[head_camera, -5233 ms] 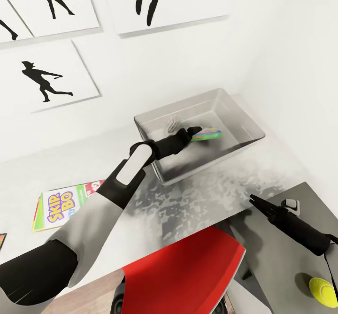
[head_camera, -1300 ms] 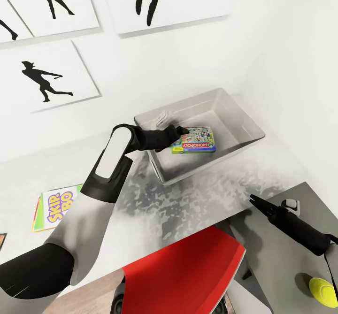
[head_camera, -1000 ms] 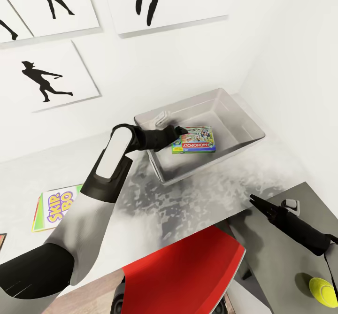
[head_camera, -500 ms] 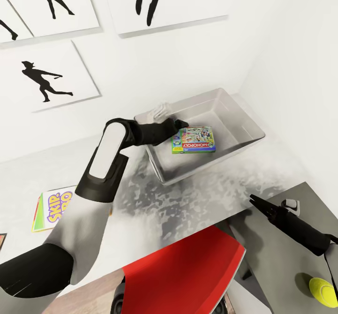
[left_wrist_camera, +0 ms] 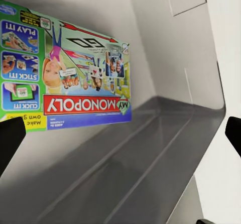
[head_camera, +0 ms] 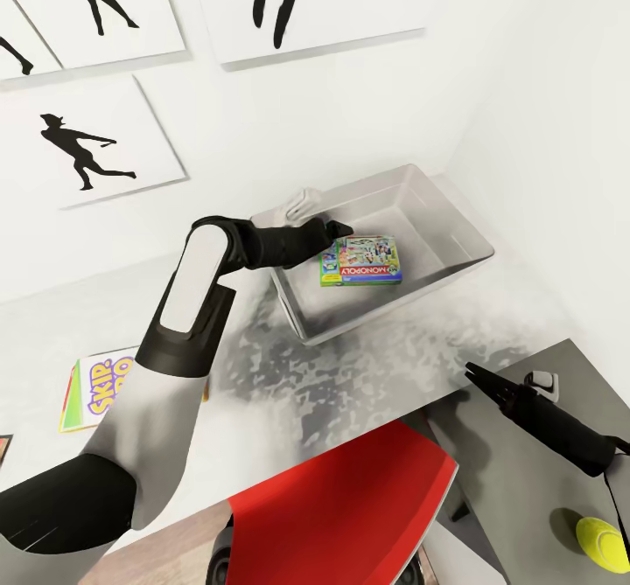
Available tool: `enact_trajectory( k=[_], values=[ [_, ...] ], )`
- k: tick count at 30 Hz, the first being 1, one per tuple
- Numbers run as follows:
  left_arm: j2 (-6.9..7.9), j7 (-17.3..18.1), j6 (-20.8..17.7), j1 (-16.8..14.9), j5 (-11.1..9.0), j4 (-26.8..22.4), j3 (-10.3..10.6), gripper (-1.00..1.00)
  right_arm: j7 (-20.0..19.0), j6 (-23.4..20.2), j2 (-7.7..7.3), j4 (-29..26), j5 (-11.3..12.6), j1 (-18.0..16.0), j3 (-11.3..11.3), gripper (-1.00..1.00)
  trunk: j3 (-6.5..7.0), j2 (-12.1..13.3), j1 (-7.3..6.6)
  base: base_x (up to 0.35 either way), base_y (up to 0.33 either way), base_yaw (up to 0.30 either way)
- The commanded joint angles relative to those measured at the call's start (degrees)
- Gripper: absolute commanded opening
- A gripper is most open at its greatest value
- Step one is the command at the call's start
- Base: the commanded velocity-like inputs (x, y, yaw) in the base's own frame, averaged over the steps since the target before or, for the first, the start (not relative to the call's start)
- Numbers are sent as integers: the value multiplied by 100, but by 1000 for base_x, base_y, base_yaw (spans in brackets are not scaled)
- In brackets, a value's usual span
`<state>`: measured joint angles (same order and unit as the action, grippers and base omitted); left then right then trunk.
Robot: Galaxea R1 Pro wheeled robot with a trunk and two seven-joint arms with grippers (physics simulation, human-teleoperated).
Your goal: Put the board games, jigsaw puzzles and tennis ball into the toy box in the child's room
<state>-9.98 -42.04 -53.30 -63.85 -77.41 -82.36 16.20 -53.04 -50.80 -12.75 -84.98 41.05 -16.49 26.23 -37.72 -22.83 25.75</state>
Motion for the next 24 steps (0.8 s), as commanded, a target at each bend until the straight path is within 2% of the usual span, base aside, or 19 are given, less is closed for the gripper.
enact_trajectory(
  k=[1,24],
  values=[
    [-2,-60,-7,-5,-53,-1,-2,100,-13,-26,-2,-1,3,-3,5,100,-7,-9,3,0,0,0],
    [-2,-35,-6,-5,-55,18,-6,100,-21,-26,-7,-1,8,-4,12,100,-7,-9,3,0,0,0]
  ],
)
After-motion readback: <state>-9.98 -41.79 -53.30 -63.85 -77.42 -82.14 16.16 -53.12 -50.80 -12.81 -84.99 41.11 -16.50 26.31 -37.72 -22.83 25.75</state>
